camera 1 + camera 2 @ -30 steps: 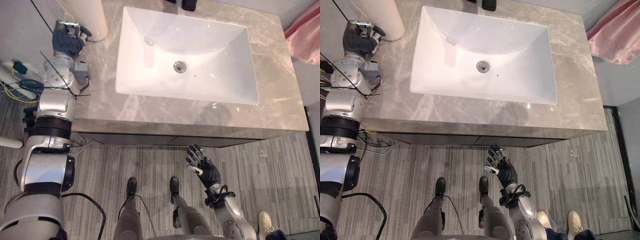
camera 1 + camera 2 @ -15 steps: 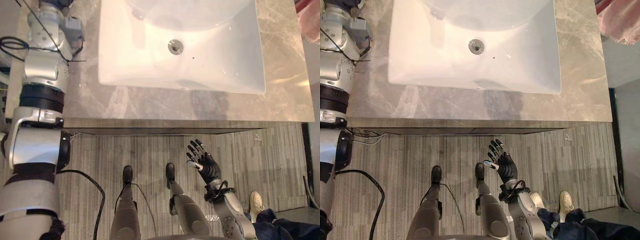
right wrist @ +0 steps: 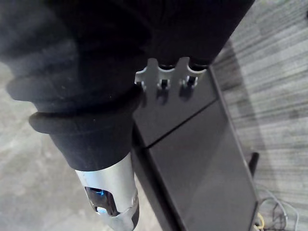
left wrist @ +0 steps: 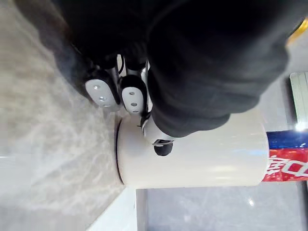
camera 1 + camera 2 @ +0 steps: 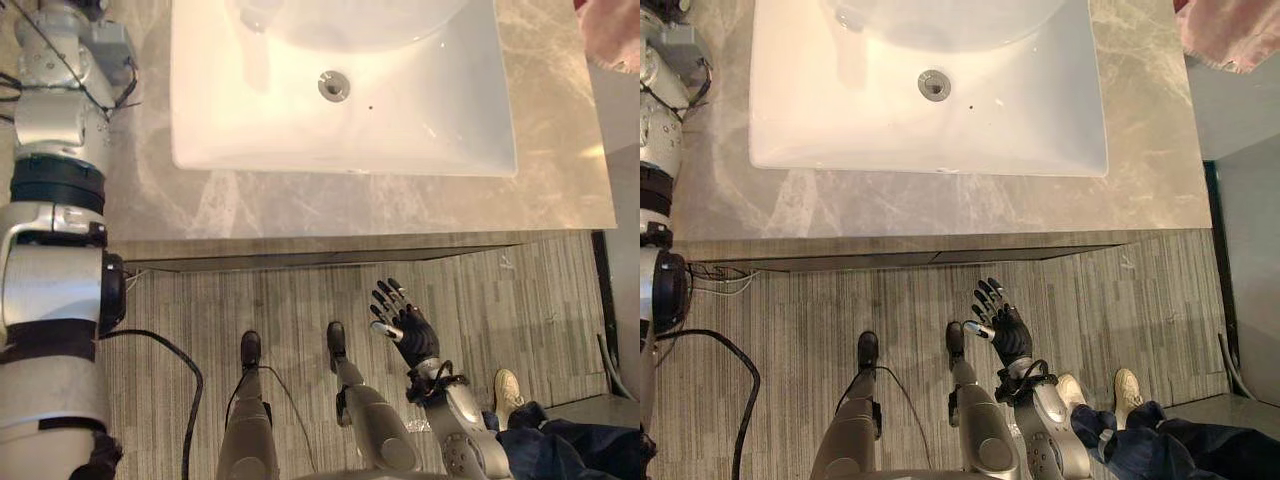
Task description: Organize washtable
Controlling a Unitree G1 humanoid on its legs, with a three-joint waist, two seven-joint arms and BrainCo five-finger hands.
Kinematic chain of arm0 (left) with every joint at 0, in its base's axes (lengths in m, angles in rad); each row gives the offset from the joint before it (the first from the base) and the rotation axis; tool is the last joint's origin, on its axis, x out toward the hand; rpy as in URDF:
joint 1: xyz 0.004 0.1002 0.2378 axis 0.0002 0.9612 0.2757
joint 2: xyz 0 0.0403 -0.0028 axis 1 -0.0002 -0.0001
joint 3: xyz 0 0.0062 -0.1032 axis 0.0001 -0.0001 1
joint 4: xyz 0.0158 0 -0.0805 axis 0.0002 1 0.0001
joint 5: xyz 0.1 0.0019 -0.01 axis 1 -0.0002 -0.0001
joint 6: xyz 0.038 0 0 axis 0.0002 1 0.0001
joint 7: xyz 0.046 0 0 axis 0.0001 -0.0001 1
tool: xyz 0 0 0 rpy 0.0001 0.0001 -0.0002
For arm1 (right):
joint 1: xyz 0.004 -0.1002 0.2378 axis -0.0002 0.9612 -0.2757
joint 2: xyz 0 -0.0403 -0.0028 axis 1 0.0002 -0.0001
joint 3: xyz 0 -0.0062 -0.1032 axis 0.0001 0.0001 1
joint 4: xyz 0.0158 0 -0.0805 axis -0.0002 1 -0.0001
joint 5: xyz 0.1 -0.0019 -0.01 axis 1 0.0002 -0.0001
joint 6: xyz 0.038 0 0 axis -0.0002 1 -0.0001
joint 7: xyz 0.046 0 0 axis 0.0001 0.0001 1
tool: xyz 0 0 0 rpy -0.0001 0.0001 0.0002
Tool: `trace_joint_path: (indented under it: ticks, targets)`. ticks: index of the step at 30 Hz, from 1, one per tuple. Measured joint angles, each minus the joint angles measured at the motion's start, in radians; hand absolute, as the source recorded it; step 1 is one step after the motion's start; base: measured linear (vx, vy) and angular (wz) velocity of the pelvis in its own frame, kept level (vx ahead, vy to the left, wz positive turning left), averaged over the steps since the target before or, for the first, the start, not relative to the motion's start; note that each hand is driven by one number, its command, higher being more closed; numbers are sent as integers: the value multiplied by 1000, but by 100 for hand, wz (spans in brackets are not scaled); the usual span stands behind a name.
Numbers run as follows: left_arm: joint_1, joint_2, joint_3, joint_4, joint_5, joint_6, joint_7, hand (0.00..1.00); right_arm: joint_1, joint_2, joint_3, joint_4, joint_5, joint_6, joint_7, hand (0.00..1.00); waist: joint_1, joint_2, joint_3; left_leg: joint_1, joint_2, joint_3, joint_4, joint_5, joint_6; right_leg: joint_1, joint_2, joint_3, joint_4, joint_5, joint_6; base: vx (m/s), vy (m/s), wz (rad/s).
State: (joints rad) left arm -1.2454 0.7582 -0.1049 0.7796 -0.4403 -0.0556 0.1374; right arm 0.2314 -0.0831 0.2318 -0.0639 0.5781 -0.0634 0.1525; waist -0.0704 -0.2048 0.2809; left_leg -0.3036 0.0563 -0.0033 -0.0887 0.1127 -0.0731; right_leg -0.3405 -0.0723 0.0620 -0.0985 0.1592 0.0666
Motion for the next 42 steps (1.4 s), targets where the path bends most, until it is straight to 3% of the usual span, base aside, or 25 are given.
trace_joint_path:
  ticks: [5, 7, 10, 12, 16, 17, 23, 30, 34, 39, 41, 42]
  targets:
    - [358, -93, 146, -406, 2, -36, 1, 100, -1, 1, -21, 1, -1, 1, 0, 0, 19, 8, -3, 42, 0, -4, -2, -3, -4, 43, -1, -8, 0, -12, -6, 4, -2, 3]
    - [567, -199, 171, -584, 1, -56, -3, 100, 1, 0, -71, 2, -3, 1, -1, 0, 35, 46, -25, 64, -5, -25, -2, -10, -1, 78, -5, -32, 0, -27, -3, 34, -7, 26]
    - [802, -316, 192, -705, -4, -70, -9, 100, -1, 0, -124, 13, -11, 1, -4, 0, 62, 100, -70, 100, -10, -33, -2, -21, 2, 119, -11, -42, 1, -42, 9, 68, 3, 18]
    - [974, -409, 197, -763, -35, -84, -35, 100, 0, 0, -173, 40, -21, 2, -15, 0, 65, 145, -106, 124, -17, -64, -3, -23, 3, 160, -18, -75, 1, -56, 12, 75, 1, 39]
    - [1218, -535, 209, -848, -101, -102, -93, 100, 35, 21, -255, 92, -30, 3, -22, 0, 88, 180, -156, 175, -21, -88, -4, -29, 11, 223, -22, -111, 6, -79, 11, 24, 8, 27]
    - [1289, -566, 213, -853, -119, -101, -102, 0, 51, 38, -276, 93, -31, 2, -22, 0, 86, 187, -172, 189, -22, -97, -4, -29, 11, 232, -24, -119, 20, -96, 12, -22, 13, 22]
    - [1585, -662, 101, -785, -183, -56, -165, 0, 139, 77, -340, 175, -32, -2, -22, 0, 87, 181, -232, 240, -26, -118, -4, -38, 12, 270, -35, -145, 75, -140, 8, -20, 10, 16]
    - [1626, -673, -101, -576, -203, 5, -249, 0, 197, 87, -269, 323, -39, 2, -12, 0, 86, 189, -269, 252, -25, -127, -4, -41, 16, 302, -35, -171, 62, -144, 14, -39, -2, 7]
    - [1613, -679, -143, -542, -170, 9, -263, 0, 192, 83, -252, 356, -39, 1, -12, 0, 84, 199, -273, 257, -20, -115, 1, -41, 16, 290, -31, -162, 77, -146, 14, -29, -12, -9]
    - [1587, -653, -161, -503, -87, 3, -243, 0, 148, 75, -253, 354, -38, -10, -48, 0, 85, 194, -249, 233, -19, 23, 32, -62, 17, 168, -22, -13, 155, -139, 30, -21, 23, -85]
    - [1535, -633, -164, -478, -74, 2, -226, 0, 136, 79, -253, 352, -38, -12, -73, 0, 77, 167, -232, 172, -30, 125, 113, -105, 33, 89, -17, 103, 150, -100, 41, -54, 83, -139]
    - [1500, -625, -163, -466, -65, 2, -216, 0, 125, 83, -251, 350, -38, -12, -89, 0, 73, 146, -221, 144, -38, 165, 156, -123, 43, 64, -20, 147, 141, -100, 27, -42, 71, -128]
